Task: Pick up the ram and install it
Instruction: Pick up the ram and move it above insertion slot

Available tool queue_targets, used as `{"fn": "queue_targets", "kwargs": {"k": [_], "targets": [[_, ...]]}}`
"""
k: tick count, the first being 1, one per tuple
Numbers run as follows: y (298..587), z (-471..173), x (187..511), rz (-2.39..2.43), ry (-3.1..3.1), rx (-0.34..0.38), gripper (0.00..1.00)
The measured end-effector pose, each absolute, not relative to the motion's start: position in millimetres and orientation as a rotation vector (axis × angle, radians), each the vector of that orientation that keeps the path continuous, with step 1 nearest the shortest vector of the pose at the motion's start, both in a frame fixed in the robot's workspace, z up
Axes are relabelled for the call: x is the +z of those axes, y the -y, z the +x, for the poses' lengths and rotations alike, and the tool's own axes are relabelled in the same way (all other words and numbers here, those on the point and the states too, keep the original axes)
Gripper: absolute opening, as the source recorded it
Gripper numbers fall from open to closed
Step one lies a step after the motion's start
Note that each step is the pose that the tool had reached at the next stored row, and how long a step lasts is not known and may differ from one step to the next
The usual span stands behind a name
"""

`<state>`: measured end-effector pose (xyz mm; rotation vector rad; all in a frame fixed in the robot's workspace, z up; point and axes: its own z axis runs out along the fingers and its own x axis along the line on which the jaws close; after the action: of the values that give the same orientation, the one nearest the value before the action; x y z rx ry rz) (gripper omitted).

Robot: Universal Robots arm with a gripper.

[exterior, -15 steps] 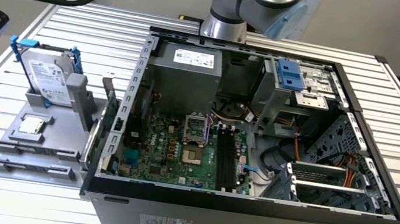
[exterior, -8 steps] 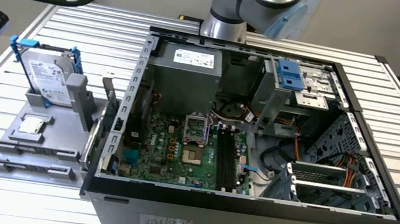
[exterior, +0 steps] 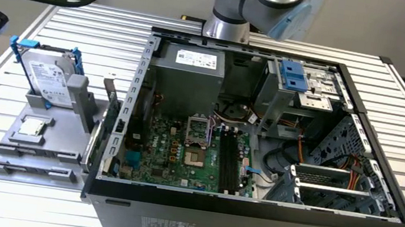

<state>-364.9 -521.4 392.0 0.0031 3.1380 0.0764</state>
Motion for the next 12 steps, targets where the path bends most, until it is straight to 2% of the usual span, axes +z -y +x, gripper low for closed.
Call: {"fn": "queue_targets", "kwargs": {"k": [12], "targets": [[521.3,-364.9,392.0,-0.14,-3.139,0.076,0.0]]}}
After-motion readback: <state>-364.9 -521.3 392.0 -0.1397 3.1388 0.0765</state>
